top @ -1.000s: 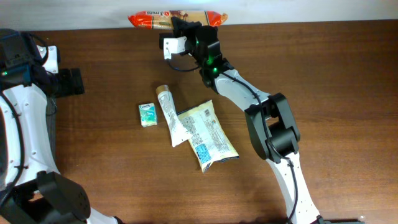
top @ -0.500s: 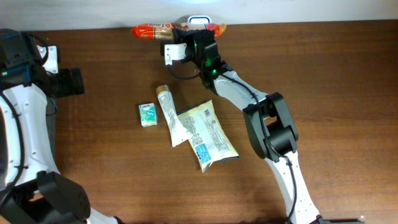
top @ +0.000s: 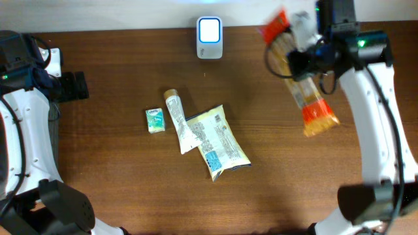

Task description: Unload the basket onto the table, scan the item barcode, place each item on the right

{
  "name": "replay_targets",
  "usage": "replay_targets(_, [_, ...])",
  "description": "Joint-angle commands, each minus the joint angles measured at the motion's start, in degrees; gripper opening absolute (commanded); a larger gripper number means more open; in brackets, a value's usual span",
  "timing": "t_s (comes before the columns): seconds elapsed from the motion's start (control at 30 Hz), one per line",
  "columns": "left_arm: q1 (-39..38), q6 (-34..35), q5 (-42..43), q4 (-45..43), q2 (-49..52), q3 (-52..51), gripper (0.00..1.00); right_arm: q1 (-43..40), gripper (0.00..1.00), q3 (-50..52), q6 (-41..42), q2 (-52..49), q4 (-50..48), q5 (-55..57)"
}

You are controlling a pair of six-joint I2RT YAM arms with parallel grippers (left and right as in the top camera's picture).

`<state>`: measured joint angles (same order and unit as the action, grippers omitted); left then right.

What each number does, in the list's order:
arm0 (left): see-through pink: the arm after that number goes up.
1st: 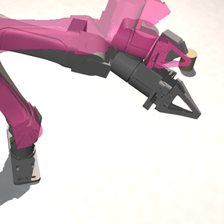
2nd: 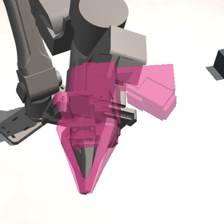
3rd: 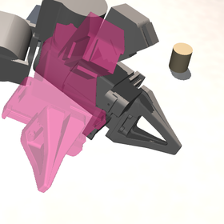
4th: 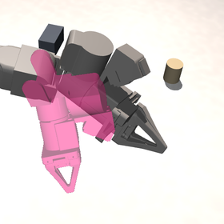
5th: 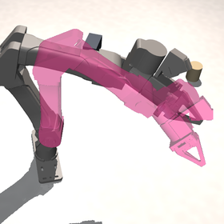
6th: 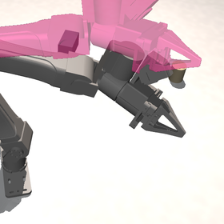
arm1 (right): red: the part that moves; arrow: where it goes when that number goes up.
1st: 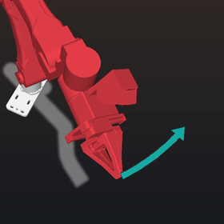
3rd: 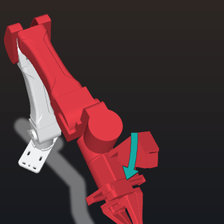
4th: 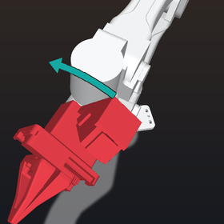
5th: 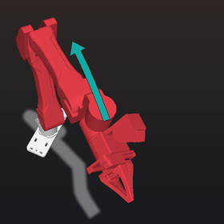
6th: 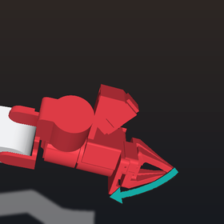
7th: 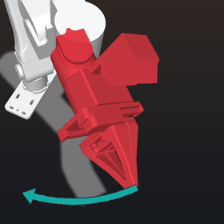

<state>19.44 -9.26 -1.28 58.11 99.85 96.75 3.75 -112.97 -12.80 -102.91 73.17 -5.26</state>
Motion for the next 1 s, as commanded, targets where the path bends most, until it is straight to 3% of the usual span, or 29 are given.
replay_targets(0.0, [0.35,-0.68,0.46,0.09,-0.13,0.26,0.99,-7.45,0.04,3.89,4.74,-4.85,0.11,-0.07])
replay_targets(0.07, [0.35,-0.68,0.46,0.09,-0.11,0.26,0.99,-11.63,0.08,5.95,4.76,-8.28,0.39,-0.28])
replay_targets(0.13, [0.35,-0.68,0.46,0.09,-0.11,0.24,0.99,-15.26,0.63,7.06,4.81,-11.69,1.99,-1.11])
replay_targets(0.2, [0.35,-0.68,0.46,0.09,-0.11,0.24,0.99,-17.38,0.99,7.04,5.03,-12.63,2.71,-6.29])
replay_targets(0.37, [0.35,-0.68,0.44,0.09,-0.13,0.26,0.99,-16.76,0.99,6.36,5.95,-12.66,2.29,-34.07])
replay_targets(0.43, [0.35,-0.68,0.44,0.07,-0.11,0.24,0.99,-13.27,0.96,7.48,5.81,-12.66,2.58,-34.67])
replay_targets(0.6, [0.35,-0.68,0.46,0.07,-0.13,0.24,0.99,5.57,0.63,14.21,6.80,-12.66,-0.02,-34.60])
replay_targets(0.77, [0.35,-0.68,0.46,0.09,-0.11,0.24,0.99,24.46,0.54,22.38,15.19,-12.66,-12.20,-30.73])
replay_targets(0.83, [0.35,-0.68,0.44,0.09,-0.11,0.24,0.99,29.14,0.52,23.63,15.78,-12.66,-14.12,-29.68])
replay_targets(0.97, [0.35,-0.68,0.46,0.09,-0.11,0.24,0.99,36.87,0.50,31.06,26.95,-13.38,-23.12,-25.16])
